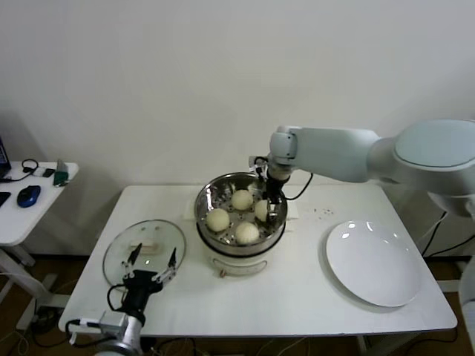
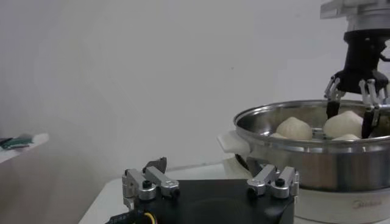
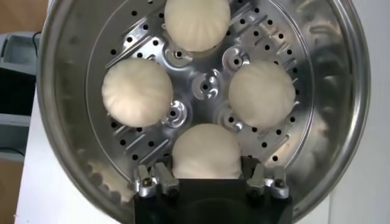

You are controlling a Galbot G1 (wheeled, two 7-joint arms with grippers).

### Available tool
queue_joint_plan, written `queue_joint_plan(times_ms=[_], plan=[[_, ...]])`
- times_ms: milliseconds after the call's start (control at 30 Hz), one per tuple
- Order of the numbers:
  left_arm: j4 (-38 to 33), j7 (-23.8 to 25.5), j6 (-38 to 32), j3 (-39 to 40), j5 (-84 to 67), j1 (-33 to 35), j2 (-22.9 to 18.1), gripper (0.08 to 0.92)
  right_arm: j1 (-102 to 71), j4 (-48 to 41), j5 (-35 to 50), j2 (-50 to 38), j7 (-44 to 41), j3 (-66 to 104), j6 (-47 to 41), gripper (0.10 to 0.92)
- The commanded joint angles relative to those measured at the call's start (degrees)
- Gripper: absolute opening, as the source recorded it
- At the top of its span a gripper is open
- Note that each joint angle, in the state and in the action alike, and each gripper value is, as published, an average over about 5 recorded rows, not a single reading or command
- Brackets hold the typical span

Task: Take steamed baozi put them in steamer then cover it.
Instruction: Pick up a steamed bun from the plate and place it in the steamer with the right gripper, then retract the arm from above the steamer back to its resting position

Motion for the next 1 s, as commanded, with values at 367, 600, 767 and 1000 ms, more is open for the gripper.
queue_joint_plan(times_ms=[367,600,767,1000], plan=[[0.84,0.01,-0.14,-0.38,0.33,-0.67,0.17,0.823,5.08,6.95,-0.20,-6.57,-0.05,2.85,0.21,0.823],[1.89,0.07,-1.21,-1.19,3.15,-1.03,0.38,0.823,9.12,14.32,-1.81,-20.77,5.75,9.84,6.43,0.823],[0.44,1.52,0.30,-1.64,5.57,-0.18,0.55,0.823,5.37,23.50,0.95,-34.25,25.31,17.78,12.84,0.823],[-0.34,1.59,1.38,-0.86,11.76,-0.23,0.62,0.823,-21.78,34.25,-2.65,-50.19,45.71,45.86,17.89,0.823]])
